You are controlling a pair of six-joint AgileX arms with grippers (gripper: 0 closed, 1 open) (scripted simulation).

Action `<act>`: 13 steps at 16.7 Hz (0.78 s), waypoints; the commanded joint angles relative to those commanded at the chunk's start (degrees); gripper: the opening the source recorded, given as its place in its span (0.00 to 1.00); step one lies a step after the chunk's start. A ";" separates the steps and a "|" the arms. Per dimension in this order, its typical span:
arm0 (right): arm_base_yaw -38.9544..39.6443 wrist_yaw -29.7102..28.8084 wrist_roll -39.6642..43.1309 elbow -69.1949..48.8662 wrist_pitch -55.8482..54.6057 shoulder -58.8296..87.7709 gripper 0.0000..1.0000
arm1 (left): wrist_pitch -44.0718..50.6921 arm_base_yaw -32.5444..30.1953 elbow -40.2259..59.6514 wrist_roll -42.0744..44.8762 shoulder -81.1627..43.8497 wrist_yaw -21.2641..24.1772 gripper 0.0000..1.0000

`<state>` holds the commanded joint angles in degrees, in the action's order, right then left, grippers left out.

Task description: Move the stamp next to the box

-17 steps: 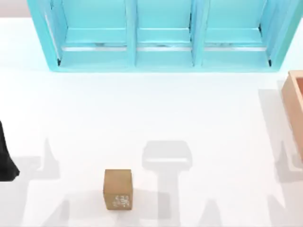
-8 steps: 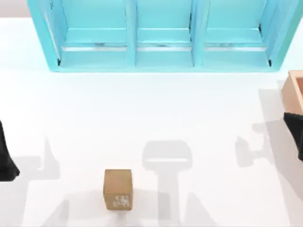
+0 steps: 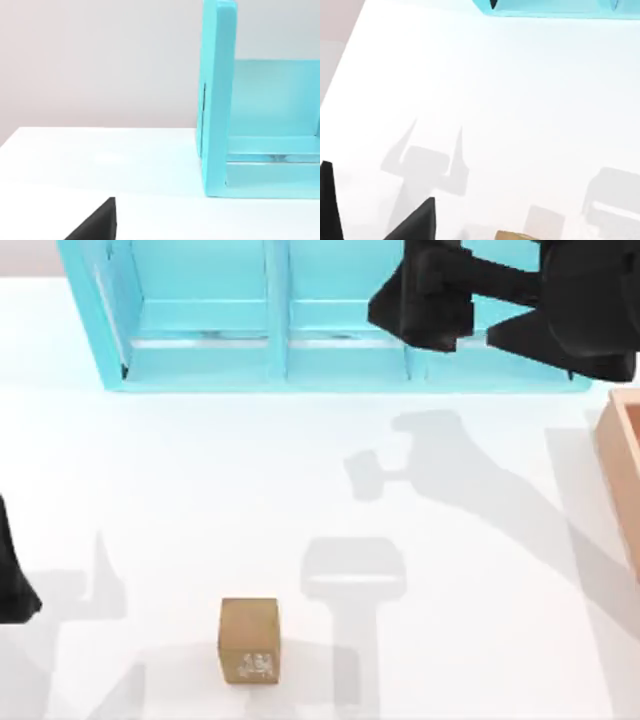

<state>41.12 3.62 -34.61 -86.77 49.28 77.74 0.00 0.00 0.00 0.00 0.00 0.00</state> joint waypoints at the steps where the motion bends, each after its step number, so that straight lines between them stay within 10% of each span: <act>1: 2.16 -0.06 -2.70 -5.79 2.56 5.14 1.00 | 0.00 0.00 0.00 0.00 0.00 0.00 1.00; 13: 17.58 -3.39 -24.94 -40.16 33.69 53.52 1.00 | 0.00 0.00 0.00 0.00 0.00 0.00 1.00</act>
<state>58.70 0.23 -59.55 -126.93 82.97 131.26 0.00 0.00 0.00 0.00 0.00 0.00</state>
